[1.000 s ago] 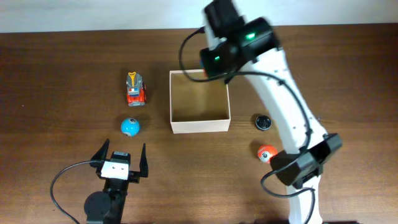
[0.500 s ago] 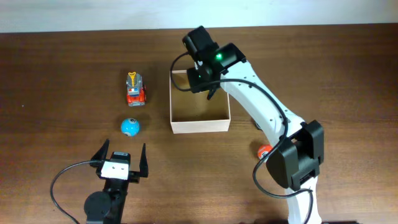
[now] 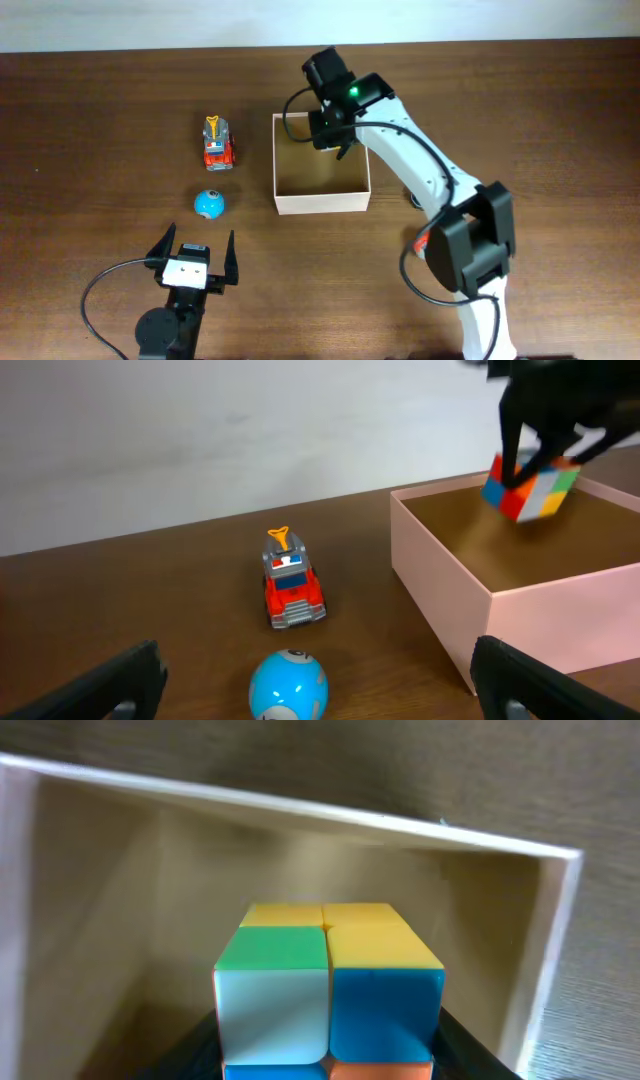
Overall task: Pack container
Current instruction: 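Carry the cube left and lower it into the pink box, release, then move the right gripper back over the black round puck, then lower the right gripper and grasp the black puck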
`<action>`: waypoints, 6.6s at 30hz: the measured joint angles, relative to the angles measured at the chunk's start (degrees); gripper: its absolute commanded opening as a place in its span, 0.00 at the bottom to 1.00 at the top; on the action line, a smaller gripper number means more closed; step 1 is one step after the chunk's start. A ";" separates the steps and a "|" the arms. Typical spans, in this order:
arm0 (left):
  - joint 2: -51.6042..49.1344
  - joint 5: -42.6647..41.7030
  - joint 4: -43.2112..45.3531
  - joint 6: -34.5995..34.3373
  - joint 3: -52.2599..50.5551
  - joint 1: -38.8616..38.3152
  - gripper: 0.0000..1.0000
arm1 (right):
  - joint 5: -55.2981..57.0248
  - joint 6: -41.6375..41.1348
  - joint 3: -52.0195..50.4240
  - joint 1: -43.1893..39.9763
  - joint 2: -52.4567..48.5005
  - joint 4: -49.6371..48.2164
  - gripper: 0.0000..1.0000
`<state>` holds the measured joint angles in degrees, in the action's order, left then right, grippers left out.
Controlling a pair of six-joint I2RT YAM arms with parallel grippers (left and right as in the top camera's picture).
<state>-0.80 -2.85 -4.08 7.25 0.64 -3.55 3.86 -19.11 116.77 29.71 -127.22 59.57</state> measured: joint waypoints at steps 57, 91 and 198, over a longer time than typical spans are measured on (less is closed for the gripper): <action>0.00 0.00 0.00 -0.02 0.00 0.00 0.99 | 5.35 9.94 4.57 -12.59 26.05 37.40 0.99; 0.02 0.02 0.00 -0.02 0.00 0.00 0.99 | -4.00 10.05 -42.38 -20.04 24.79 -5.05 0.99; 0.02 0.00 0.00 -0.02 0.00 0.00 0.99 | -4.42 10.51 -40.26 -20.04 15.50 -8.85 0.66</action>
<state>-0.78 -2.85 -4.08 7.22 0.64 -3.55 -0.56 -8.60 76.51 9.67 -111.72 50.72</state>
